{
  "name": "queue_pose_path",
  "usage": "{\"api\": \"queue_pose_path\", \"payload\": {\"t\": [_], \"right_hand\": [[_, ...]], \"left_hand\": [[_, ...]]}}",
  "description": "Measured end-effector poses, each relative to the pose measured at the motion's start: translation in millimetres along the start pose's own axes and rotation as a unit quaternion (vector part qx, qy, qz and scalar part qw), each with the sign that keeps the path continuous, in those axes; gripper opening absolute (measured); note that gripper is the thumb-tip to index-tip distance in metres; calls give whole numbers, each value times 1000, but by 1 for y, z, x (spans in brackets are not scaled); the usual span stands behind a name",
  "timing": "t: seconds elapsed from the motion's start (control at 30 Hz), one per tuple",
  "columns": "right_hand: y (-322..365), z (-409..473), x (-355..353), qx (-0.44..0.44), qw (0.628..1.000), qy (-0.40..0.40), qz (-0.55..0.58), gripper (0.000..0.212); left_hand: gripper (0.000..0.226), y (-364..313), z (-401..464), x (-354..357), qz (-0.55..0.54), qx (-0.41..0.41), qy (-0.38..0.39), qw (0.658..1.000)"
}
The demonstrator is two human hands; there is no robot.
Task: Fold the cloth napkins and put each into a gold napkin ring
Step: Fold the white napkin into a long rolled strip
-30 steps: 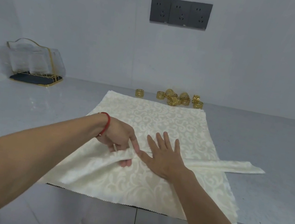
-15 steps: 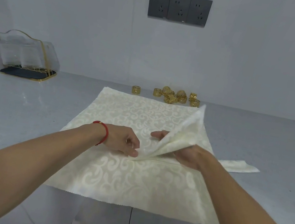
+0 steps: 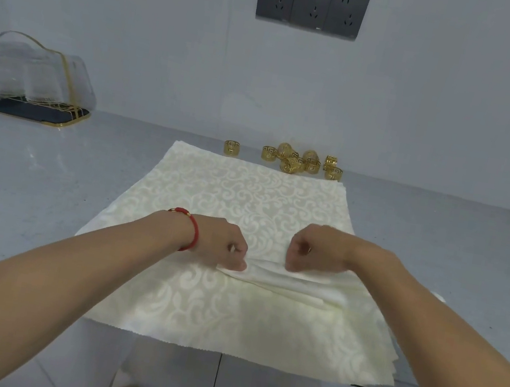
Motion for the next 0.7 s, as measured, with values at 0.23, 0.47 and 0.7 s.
{"api": "queue_pose_path", "payload": {"t": [0.23, 0.47, 0.7], "right_hand": [[8, 8, 13, 96, 989, 60, -91, 31], [28, 10, 17, 116, 963, 4, -243, 30], [38, 9, 9, 119, 973, 29, -195, 24]], "left_hand": [[39, -1, 2, 1, -17, -3, -29, 999], [33, -5, 5, 2, -4, -10, -32, 999], [32, -8, 8, 2, 21, -12, -31, 999]]}}
Point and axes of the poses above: each hand's wrist, its own z-axis towards the middle knuckle, its own x-axis out of the palm, y = z × x, the point moved 5 cm from there along z, towards the middle knuckle, and after that the axes turned 7 degrees about y, right-handed, at the moved point
